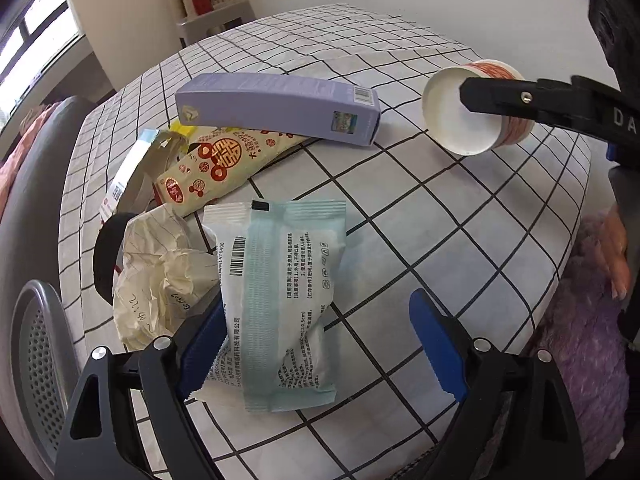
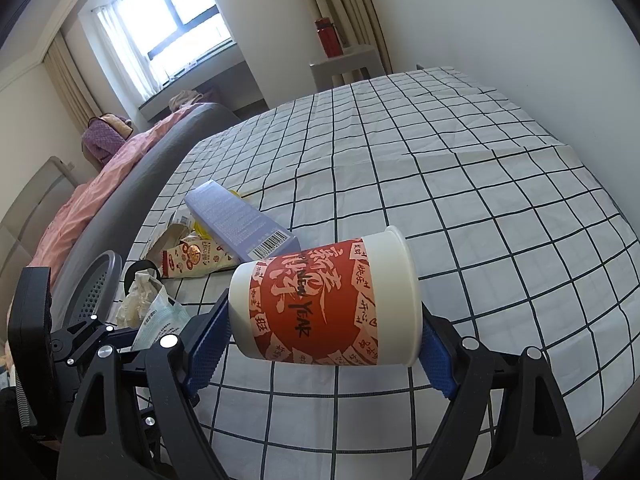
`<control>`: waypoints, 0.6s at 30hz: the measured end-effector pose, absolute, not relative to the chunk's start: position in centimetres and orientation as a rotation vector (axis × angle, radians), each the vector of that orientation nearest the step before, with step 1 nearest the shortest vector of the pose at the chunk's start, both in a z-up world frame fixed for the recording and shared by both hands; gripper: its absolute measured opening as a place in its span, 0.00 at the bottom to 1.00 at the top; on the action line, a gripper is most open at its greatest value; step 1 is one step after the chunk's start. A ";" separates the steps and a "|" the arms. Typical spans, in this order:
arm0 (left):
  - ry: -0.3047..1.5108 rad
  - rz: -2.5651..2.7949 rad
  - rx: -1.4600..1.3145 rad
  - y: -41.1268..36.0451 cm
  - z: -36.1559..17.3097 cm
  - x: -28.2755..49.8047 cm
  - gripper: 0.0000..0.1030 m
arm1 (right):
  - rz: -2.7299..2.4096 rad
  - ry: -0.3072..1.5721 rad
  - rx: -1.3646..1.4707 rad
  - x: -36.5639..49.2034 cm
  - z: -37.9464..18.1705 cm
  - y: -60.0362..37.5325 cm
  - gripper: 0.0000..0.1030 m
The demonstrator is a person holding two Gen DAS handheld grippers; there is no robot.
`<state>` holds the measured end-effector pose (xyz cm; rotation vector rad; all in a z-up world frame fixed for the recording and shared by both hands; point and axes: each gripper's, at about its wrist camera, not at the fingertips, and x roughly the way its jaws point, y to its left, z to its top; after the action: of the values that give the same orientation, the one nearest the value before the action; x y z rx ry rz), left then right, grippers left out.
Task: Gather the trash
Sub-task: 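Grasp the clear plastic packet with the left tool while the right tool holds the cup, then carry the packet and cup over the grey basket with both tools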
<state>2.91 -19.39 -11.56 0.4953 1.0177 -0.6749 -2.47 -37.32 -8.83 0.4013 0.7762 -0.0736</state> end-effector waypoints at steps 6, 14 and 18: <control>1.036 -0.620 0.419 -19.4 -11.7 3.6 0.72 | -0.075 0.774 0.403 -2.5 -8.9 -37.4 0.78; 1.046 -0.575 0.331 -18.8 -11.6 3.7 0.51 | -0.082 0.770 0.406 -2.6 -8.7 -37.4 0.78; 1.043 -0.568 0.283 -17.7 -10.7 3.3 0.49 | -0.088 0.770 0.382 -2.9 -8.1 -36.6 0.78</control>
<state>3.32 -17.75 -10.70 0.2832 1.0427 -0.5678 -2.85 -36.63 -8.11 0.3818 0.7696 -0.0880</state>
